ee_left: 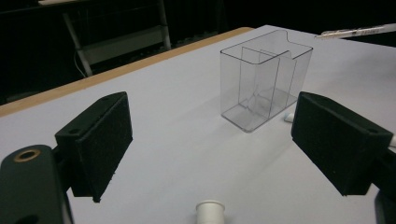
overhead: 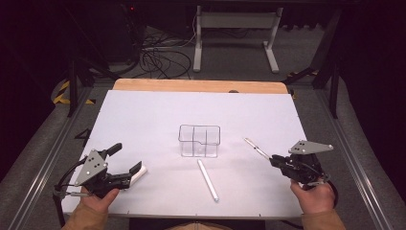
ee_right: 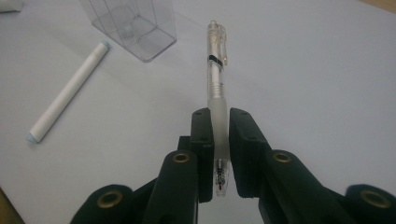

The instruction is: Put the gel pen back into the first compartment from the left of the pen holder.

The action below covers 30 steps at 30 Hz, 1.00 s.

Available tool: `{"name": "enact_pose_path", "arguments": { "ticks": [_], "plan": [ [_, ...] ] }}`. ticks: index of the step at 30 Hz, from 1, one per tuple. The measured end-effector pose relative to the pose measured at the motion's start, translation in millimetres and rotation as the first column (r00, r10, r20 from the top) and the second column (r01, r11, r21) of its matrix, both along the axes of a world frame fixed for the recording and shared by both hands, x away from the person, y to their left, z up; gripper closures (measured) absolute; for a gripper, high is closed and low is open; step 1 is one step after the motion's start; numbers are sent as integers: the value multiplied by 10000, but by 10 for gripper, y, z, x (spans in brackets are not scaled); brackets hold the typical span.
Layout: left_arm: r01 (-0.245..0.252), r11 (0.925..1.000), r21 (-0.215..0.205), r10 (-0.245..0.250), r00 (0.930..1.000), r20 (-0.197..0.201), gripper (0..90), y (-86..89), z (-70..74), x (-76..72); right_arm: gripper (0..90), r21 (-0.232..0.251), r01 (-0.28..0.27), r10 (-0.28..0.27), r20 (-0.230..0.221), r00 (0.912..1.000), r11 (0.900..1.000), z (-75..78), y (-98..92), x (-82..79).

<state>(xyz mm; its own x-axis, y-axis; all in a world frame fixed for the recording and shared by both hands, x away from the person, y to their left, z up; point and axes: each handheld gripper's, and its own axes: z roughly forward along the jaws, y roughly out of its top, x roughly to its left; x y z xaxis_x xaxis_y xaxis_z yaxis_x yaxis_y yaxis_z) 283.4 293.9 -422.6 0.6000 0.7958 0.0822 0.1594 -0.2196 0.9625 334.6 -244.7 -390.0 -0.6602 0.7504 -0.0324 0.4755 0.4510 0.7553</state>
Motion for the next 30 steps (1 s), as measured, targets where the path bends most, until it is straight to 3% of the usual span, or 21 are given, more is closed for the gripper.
{"name": "enact_pose_path", "arguments": {
  "ticks": [16,30],
  "plan": [
    [17,10000,4,-17,10000,-29,133,-1,0,0,810,-92,-363,365,222,9991,9993,186,64,-26],
    [25,10000,23,-25,10000,-23,132,-1,0,2,809,-455,-1219,1228,174,9923,9915,490,245,43]
  ]
}}
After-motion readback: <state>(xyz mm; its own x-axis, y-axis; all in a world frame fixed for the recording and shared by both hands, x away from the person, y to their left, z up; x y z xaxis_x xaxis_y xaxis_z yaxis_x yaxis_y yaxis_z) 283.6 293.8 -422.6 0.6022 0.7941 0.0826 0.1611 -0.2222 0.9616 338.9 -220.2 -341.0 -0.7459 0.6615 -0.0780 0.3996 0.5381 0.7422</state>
